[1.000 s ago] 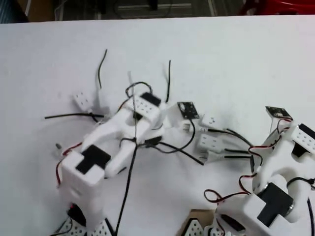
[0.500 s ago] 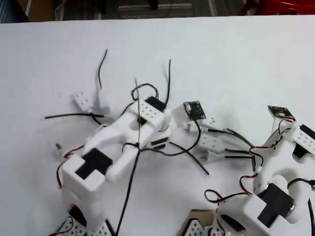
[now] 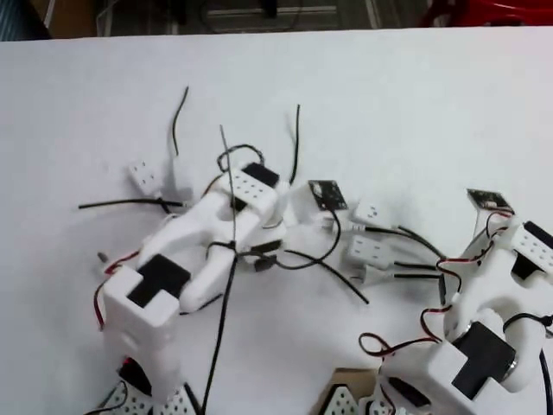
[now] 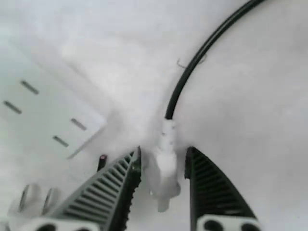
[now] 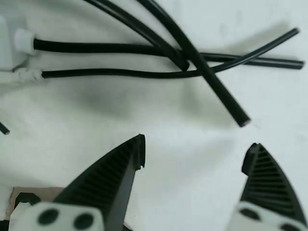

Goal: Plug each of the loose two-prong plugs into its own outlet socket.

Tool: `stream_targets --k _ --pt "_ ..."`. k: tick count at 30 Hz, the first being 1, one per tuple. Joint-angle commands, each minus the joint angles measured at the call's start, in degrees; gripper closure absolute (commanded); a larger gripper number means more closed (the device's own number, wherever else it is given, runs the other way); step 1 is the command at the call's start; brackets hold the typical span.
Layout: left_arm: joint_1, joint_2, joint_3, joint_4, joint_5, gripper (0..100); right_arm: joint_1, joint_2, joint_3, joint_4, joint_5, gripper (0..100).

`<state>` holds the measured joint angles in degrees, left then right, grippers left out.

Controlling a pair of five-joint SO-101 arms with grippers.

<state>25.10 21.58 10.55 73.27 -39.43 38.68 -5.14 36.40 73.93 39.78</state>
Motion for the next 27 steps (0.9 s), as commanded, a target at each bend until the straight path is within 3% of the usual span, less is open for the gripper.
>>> stream_targets --k 1,11,16,27 --pt "-3.2 -1.9 -0.7 0.5 -0.6 83 -1.2 -2.0 0.4 -0.7 -0.1 67.6" --pt "0.0 -1.7 -0.5 -0.3 -2.7 84 -1.5 -2.0 1.5 -1.6 -0.1 67.6" --pt "0.8 -1.4 -0.5 -3.3 4.1 83 -1.4 -2.0 1.5 -1.6 -0.1 67.6" --pt "0.5 -1.3 -0.3 -3.4 4.9 85 -1.4 -2.0 1.5 -1.6 -0.1 67.6"
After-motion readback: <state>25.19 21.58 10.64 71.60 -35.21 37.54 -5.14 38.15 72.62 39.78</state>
